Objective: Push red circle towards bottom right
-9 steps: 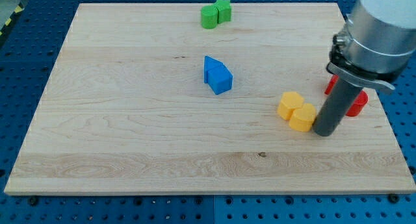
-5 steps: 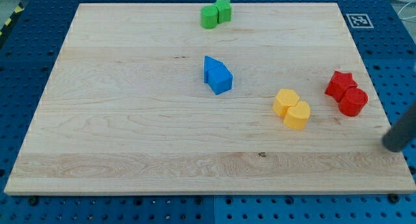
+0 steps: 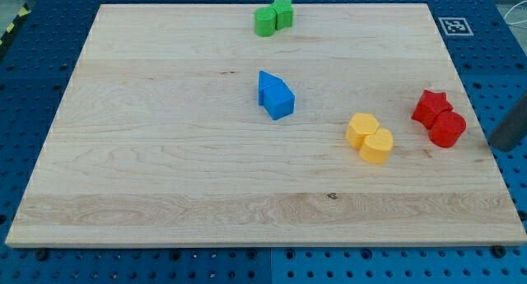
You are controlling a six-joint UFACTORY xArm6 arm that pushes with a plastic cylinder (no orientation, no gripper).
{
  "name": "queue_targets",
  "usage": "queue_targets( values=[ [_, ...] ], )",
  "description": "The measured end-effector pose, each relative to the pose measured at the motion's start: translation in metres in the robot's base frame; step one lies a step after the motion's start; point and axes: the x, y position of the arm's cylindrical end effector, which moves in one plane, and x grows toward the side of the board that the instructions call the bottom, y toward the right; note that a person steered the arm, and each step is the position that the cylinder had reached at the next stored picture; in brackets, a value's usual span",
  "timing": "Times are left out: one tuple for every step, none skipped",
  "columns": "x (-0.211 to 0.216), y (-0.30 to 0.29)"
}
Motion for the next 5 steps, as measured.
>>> queue_targets(
  values=[
    [-0.005,-0.002],
    [-0.016,-0.016],
    [-0.023,-0.031],
    [-0.027,-0.043],
    [-0.04,-0.058]
  ],
)
